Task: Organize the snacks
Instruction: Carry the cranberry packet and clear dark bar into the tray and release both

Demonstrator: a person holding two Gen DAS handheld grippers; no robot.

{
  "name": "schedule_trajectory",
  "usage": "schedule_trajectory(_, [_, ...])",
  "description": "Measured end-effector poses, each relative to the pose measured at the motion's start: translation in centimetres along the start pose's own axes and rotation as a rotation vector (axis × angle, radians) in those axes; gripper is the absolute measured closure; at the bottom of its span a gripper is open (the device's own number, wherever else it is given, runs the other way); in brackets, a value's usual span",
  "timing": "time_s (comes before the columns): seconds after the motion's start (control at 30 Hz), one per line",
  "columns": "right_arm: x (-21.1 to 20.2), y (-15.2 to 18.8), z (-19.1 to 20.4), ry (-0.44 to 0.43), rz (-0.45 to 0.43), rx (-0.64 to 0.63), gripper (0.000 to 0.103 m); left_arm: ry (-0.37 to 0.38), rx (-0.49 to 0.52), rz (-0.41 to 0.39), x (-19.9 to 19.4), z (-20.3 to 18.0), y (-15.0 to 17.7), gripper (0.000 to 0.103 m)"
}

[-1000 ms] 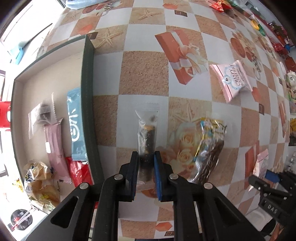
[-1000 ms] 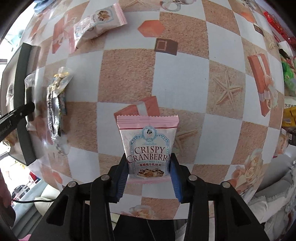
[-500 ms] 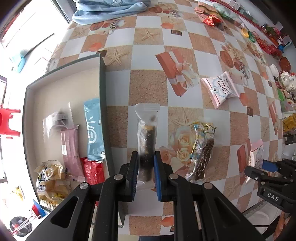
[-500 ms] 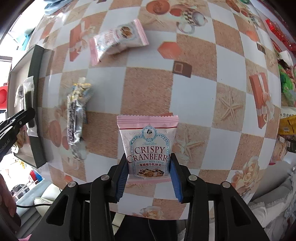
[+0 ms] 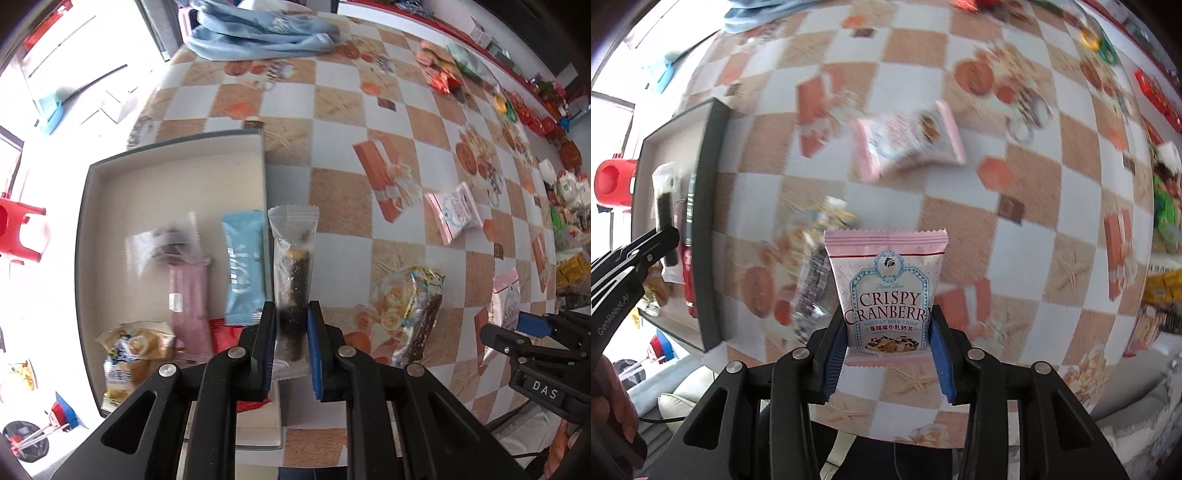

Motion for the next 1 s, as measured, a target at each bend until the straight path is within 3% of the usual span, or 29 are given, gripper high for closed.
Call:
schedule_trajectory(0.33, [-3.3, -2.6, 7.7, 0.038, -0.076, -0.194, 0.06, -0.003, -0.075, -0.038, -0.5, 4.7, -0.8, 0.085])
schedule_trajectory(0.5, [-3.0, -4.1, 11.3, 0.046, -0.086, -0.261, 0.059, -0.007, -0.107, -0.045, -0.6, 6.9, -0.7, 0.085])
schedule_trajectory(1.0, [-2.8, -5.9, 17.8, 0.085, -0.116, -0.418, 0.059, -0.014, -0.192, -0.045, -0.3, 12.0, 0.1, 0.085])
Point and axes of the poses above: each gripper's, at about its wrist camera, not at the fingertips, and x roughly the way its jaws point, z to its left, y to its underside, the point moved 9 cm from there along x, roughly the way its jaws point, and after that the axes turned 3 degrees about -y, right-handed, at the moved point
